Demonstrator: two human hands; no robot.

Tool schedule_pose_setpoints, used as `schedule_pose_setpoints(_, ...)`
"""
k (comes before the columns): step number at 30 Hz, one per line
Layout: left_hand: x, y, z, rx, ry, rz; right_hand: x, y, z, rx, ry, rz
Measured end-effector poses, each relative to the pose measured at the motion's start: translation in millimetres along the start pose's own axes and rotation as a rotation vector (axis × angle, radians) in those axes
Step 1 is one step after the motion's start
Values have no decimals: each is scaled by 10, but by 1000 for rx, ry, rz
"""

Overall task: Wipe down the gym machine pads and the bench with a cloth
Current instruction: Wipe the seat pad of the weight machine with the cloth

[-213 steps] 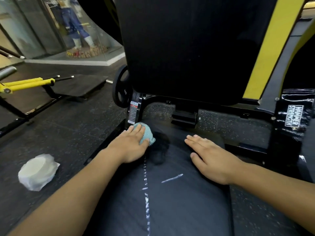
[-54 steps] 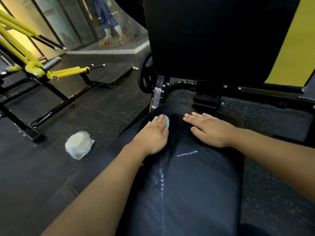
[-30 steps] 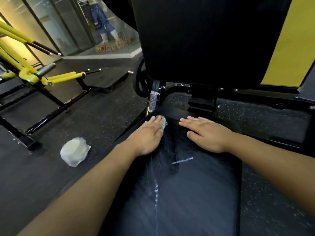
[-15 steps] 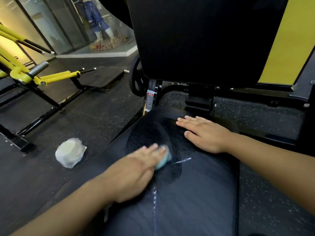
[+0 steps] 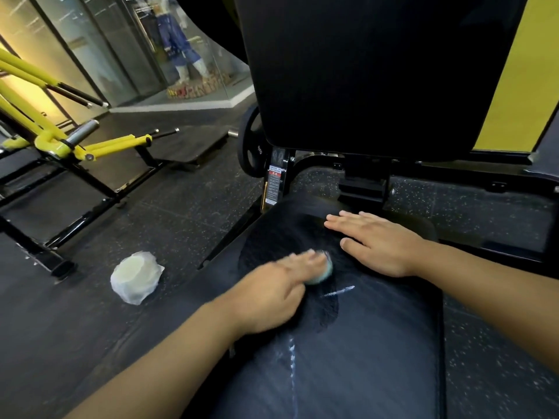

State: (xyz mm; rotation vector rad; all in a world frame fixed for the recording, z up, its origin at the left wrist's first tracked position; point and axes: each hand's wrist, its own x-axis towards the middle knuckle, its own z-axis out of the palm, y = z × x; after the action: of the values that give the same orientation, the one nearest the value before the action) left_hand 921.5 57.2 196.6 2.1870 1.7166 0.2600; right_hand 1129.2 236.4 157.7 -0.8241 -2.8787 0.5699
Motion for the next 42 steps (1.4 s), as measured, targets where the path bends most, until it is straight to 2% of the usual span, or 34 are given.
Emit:
schedule_pose_setpoints(3, -346, 154, -70, -65, -32, 23, -6, -24, -17, 1, 4, 3)
schedule_pose_setpoints(5, -426, 232, -181, -237, 74, -100, -16, -32, -47, 1, 1, 2)
schedule_pose_setpoints(8, -395, 257, -302, -682, 365, -417, -23, -42, -45, 10, -4, -5)
schedule_pose_setpoints(11, -329, 146, -315, -1279, 511, -568, -25, -46, -31, 10, -3, -6)
schedule_pose_setpoints(12, -319, 119, -299, -1374, 537, -591, -27, -47, -31, 8, -2, -6)
schedule_pose_setpoints(16, -252, 127, -260, -1228, 574, -568, -26, -56, -50, 20, 3, -9)
schedule_pose_setpoints(20, -136, 274, -406, -1262, 553, -518, -23, -145, -157, 148, 15, 38)
schedule_pose_setpoints(21, -115, 337, -464, -1301, 548, -505, -34, -229, -229, 283, 29, 64)
schedule_pose_setpoints(24, -62, 496, -615, -1453, 527, -420, -56, -657, -393, 963, 35, 45)
schedule_pose_setpoints(26, -13, 484, -663, -1436, 567, -405, -46, -913, -419, 1242, -11, 6)
schedule_pose_setpoints(28, 18, 431, -725, -1296, 645, -453, -14, -1069, -428, 1269, 61, 0)
schedule_pose_setpoints(30, 30, 367, -808, -1045, 694, -528, 20, -1119, -483, 1248, 156, 41)
schedule_pose_setpoints(32, 13, 270, -854, -875, 743, -596, 38, -1111, -547, 1218, 181, 66)
schedule_pose_setpoints(34, -18, 154, -880, -890, 799, -642, 56, -1116, -622, 1171, 203, 69)
schedule_pose_setpoints(37, -57, 48, -890, -1028, 796, -615, 96, -1156, -749, 1226, 225, 85)
schedule_pose_setpoints(39, -80, 62, -893, -1077, 704, -597, 115, -1195, -851, 1322, 230, 112)
schedule_pose_setpoints(42, -155, 149, -904, -1181, 505, -472, 146, -1230, -945, 1415, 255, 148)
